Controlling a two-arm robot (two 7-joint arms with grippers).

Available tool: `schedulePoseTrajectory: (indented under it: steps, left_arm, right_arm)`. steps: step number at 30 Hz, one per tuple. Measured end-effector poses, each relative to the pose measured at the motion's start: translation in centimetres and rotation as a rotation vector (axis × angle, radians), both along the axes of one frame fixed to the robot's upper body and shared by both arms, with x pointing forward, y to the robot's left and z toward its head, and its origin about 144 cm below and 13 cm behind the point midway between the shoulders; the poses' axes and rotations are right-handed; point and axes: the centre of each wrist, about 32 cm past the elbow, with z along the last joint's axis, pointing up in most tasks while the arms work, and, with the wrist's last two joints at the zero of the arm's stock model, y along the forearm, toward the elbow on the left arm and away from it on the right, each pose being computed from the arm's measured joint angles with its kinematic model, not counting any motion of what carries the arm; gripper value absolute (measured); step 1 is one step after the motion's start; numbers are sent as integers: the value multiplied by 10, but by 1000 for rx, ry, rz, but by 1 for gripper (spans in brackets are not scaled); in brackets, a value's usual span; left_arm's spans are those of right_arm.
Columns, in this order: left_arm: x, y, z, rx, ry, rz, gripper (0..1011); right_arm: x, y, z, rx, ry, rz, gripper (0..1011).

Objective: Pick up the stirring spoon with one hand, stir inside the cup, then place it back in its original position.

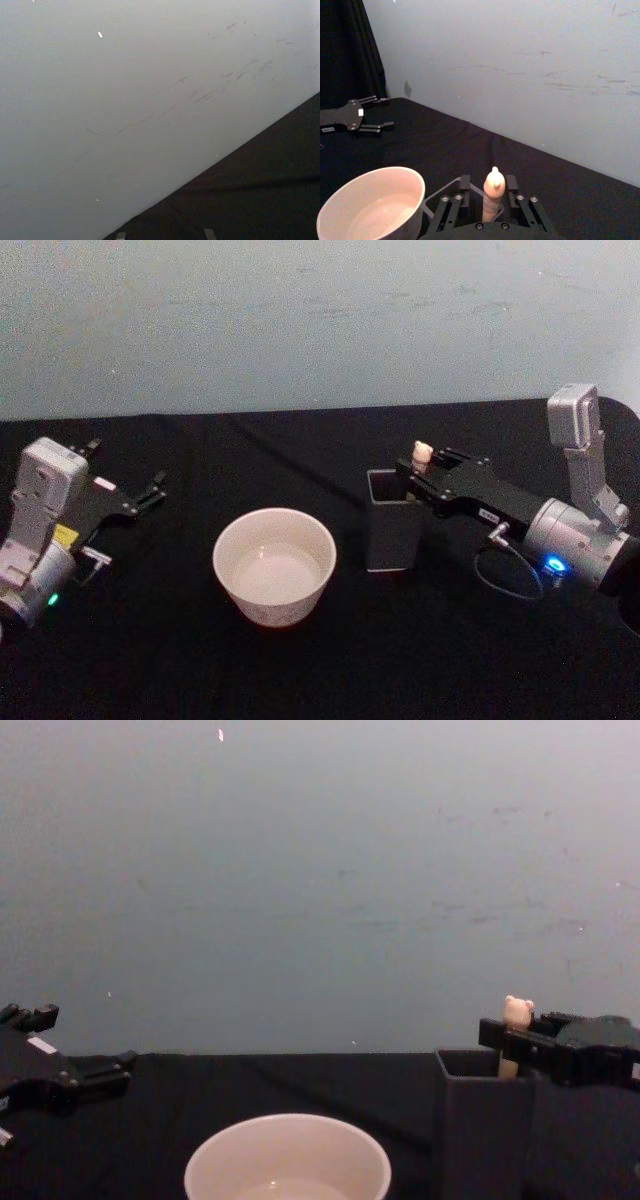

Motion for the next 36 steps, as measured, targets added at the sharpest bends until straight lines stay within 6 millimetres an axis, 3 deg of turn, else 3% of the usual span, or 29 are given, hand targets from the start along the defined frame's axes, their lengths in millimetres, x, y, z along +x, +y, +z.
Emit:
schedulePoseTrajectory:
  steps: [6, 10, 23, 36]
  left_arm:
    - [0, 0, 0, 0, 0, 0, 1001]
    - [0, 0, 0, 0, 0, 0, 1001]
    - [0, 0, 0, 0, 0, 0, 1001]
    - [0, 0, 0, 0, 0, 0, 1001]
  right_arm:
    - [0, 0, 0, 1, 0, 0, 256]
    - [0, 0, 0, 1, 0, 0, 188]
    - [-2, 4, 6, 29, -13, 16, 188]
    - [-5, 3, 44, 114, -126, 46, 188]
